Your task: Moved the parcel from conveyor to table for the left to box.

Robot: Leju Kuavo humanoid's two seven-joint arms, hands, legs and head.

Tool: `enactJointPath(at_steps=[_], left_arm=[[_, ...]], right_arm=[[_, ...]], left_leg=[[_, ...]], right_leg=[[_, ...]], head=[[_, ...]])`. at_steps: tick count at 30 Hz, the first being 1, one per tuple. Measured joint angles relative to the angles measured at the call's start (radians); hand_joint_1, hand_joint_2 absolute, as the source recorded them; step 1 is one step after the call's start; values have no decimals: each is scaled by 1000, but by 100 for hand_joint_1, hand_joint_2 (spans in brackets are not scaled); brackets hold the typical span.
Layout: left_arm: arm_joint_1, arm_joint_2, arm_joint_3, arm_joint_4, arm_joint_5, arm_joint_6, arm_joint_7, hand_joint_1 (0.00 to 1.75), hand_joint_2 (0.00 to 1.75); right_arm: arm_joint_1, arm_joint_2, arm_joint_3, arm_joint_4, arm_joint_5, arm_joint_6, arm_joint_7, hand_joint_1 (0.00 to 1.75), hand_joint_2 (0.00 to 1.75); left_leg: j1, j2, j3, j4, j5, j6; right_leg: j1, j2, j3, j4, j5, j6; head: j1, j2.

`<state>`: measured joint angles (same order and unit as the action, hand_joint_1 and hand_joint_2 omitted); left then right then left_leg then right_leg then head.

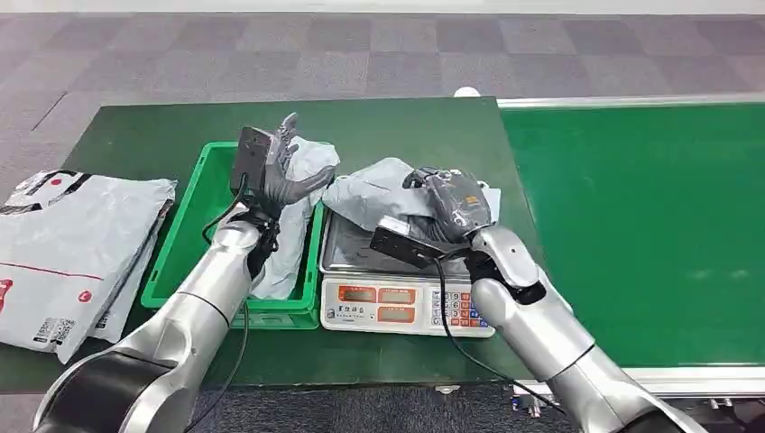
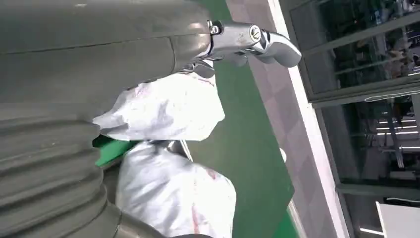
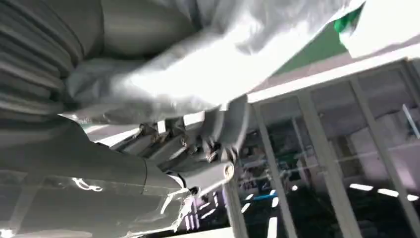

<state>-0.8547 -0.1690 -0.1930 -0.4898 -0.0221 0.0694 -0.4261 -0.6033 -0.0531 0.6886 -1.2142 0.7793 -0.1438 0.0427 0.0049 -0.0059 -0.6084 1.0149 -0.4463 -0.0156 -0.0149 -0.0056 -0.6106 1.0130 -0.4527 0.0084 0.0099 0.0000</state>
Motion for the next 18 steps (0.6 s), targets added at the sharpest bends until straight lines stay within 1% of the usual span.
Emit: enactJointPath(at_steps=[6,9,12,14,18], left_arm=[[15,3,8,-16,-11,-1,-5,0,175],[17,3,11,-23,-14,-4,-5,0,175],[17,3,12,-26,-22,-14,-4,0,175],[17,2,12,-26,-26,-16,-3,0,175],[16,-3,12,-26,-34,-31,-3,0,175]], right_arm=[[9,-12,-20,0,-89,55,-43,0,175],[9,-14,-45,0,-164,95,-80,0,175],[1,-14,-75,0,-270,165,-119,0,175],[-17,-14,-92,0,-319,192,-132,0,175],[-54,-14,-129,1,-478,254,-175,0,175]], left_leg=[[0,0,0,0,0,0],[0,0,0,0,0,0],[0,0,0,0,0,0],[0,0,0,0,0,0],[0,0,0,0,0,0]], right_leg=[[0,0,0,0,0,0],[0,0,0,0,0,0],[0,0,0,0,0,0],[0,0,0,0,0,0],[0,0,0,0,0,0]], head=[[0,0],[0,0],[0,0],[0,0],[0,0]])
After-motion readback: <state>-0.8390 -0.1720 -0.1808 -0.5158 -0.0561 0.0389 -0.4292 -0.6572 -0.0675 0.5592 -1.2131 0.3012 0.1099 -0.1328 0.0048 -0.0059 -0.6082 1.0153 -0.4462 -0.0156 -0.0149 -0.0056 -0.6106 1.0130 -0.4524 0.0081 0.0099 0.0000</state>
